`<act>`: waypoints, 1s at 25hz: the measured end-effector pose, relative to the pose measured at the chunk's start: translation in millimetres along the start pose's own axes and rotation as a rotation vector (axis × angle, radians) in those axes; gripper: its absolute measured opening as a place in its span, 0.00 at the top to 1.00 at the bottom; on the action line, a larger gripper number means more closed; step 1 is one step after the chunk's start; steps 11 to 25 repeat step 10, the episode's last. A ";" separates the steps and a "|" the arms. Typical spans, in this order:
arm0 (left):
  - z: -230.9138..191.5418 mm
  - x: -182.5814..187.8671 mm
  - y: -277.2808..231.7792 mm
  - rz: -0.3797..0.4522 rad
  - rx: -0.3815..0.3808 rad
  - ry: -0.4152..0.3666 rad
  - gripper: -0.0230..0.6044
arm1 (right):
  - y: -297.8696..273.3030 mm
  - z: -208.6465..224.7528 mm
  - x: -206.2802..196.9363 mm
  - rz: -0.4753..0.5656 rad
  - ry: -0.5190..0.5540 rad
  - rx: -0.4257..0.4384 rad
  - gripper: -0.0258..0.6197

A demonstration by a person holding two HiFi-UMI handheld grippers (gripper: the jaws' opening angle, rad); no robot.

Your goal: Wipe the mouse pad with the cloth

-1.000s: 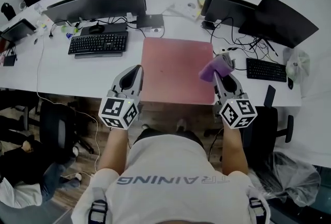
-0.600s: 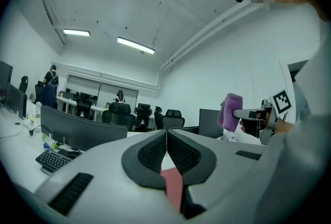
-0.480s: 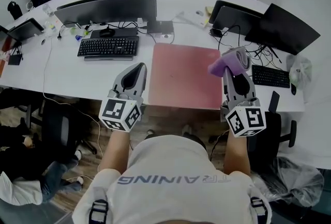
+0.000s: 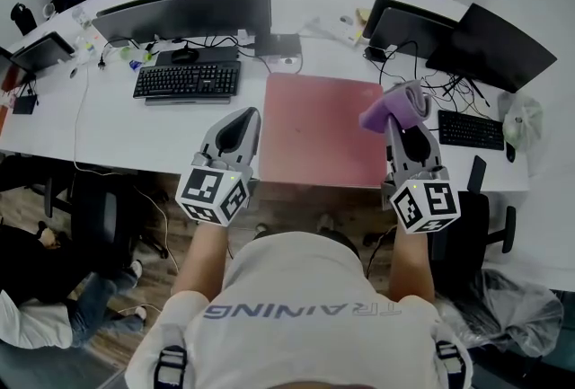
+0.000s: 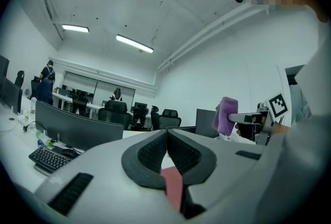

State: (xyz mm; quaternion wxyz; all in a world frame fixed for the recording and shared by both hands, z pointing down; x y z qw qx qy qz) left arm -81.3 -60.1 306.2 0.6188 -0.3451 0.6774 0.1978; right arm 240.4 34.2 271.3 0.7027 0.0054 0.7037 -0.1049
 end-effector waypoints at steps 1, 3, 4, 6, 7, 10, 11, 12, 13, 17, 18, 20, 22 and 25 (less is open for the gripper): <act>0.6 0.2 -1.0 -0.001 -0.002 -0.001 0.91 | -0.4 0.9 -0.3 -0.002 -0.001 0.001 0.81; 0.7 -0.1 -1.3 -0.001 -0.002 -0.001 0.91 | -1.1 1.2 -1.0 -0.005 -0.001 0.004 0.81; 0.4 -0.5 -1.0 0.000 -0.001 0.000 0.91 | -1.2 0.8 -1.5 -0.007 0.000 0.005 0.81; 0.3 -0.6 -1.3 0.001 0.000 0.002 0.91 | -1.8 0.8 -2.1 -0.009 0.003 0.008 0.81; 0.4 -0.3 -1.9 0.001 0.000 0.003 0.91 | -2.3 1.1 -2.1 -0.011 0.004 0.009 0.81; 1.2 1.0 -4.4 0.001 -0.001 0.004 0.91 | -4.1 2.6 -1.8 -0.015 0.008 0.012 0.81; 1.2 1.0 -4.4 0.001 -0.001 0.004 0.91 | -4.1 2.6 -1.8 -0.015 0.008 0.012 0.81; 1.2 1.0 -4.4 0.001 -0.001 0.004 0.91 | -4.1 2.6 -1.8 -0.015 0.008 0.012 0.81; 1.2 1.0 -4.4 0.001 -0.001 0.004 0.91 | -4.1 2.6 -1.8 -0.015 0.008 0.012 0.81; 1.2 1.0 -4.4 0.001 -0.001 0.004 0.91 | -4.1 2.6 -1.8 -0.015 0.008 0.012 0.81; 1.2 1.0 -4.4 0.001 -0.001 0.004 0.91 | -4.1 2.6 -1.8 -0.015 0.008 0.012 0.81; 1.2 1.0 -4.4 0.001 -0.001 0.004 0.91 | -4.1 2.6 -1.8 -0.015 0.008 0.012 0.81; 1.2 1.0 -4.4 0.001 -0.001 0.004 0.91 | -4.1 2.6 -1.8 -0.015 0.008 0.012 0.81; 1.2 1.0 -4.4 0.001 -0.001 0.004 0.91 | -4.1 2.6 -1.8 -0.015 0.008 0.012 0.81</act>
Point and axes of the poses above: the fingertips, and each gripper's own axes: y backward along the fingers, z to its right, x out of its top, the point moved 10 cm from there along y, backward along the fingers, and after that the axes turned 7 degrees about -z, right-handed, at the moved point
